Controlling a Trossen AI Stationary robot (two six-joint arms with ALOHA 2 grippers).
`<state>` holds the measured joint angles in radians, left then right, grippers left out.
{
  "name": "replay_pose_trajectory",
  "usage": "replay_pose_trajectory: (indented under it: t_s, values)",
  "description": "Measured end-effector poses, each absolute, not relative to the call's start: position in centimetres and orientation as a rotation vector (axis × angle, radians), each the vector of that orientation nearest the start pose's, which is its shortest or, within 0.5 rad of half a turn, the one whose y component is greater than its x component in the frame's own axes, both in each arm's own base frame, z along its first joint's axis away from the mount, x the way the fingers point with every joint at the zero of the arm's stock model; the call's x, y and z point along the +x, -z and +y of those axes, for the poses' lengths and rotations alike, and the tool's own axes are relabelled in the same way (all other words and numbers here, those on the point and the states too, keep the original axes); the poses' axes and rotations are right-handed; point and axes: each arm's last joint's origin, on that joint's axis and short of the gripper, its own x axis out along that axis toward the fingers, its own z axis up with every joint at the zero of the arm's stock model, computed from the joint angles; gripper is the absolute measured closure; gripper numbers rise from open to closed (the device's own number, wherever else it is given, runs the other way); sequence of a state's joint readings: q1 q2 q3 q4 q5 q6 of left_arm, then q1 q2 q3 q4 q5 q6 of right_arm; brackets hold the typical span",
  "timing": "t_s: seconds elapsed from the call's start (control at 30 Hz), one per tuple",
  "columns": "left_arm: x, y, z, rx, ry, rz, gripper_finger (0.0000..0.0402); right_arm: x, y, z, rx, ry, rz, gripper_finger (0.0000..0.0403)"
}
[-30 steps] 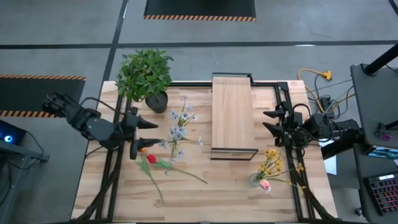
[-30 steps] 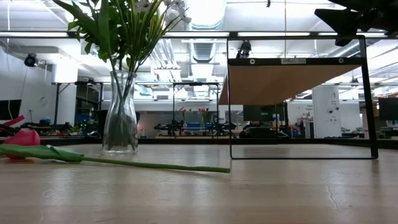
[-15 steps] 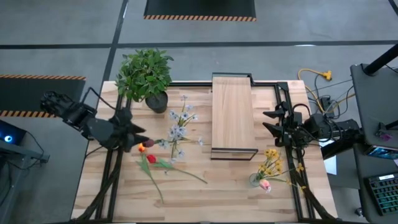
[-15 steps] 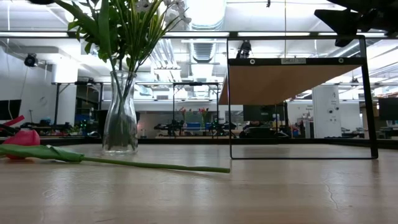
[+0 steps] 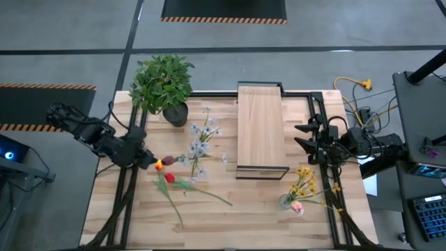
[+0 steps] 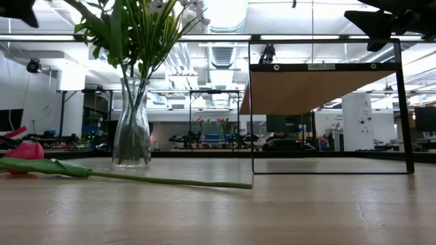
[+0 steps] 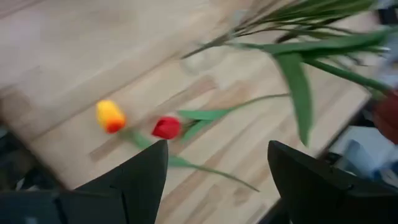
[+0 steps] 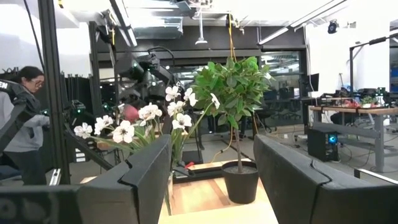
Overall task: Pick and place flowers into a vace then onto a shelf
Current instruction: Put the yellow tulip into the left transparent glass vase
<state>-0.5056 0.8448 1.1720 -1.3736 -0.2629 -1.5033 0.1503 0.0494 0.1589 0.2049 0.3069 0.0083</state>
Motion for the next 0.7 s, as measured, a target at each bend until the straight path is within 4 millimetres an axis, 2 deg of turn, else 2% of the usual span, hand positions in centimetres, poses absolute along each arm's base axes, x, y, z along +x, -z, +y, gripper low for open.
replay_pose_trajectory:
  t_s: [0.17, 0.33, 0.53, 0.7]
  values:
    - [10.2, -34.6, -4.9, -0.992, -0.623, 0.994, 0.0144, 8.4, -23.2, 0.4, 0.079, 0.154, -0.307, 0.0184]
    - [11.6, -33.2, -5.8, -0.975, -0.705, 1.073, 0.0144, 8.4, -23.2, 0.4, 0.079, 0.154, -0.306, 0.0184]
    - [13.5, -29.7, -7.3, -0.932, -0.821, 1.262, 0.0144, 8.5, -23.0, 0.5, 0.071, 0.131, -0.285, 0.0184]
    - [14.0, -26.4, -8.4, -0.864, -0.9, 1.474, 0.0144, 8.5, -23.0, 0.6, 0.055, 0.075, -0.286, 0.0184]
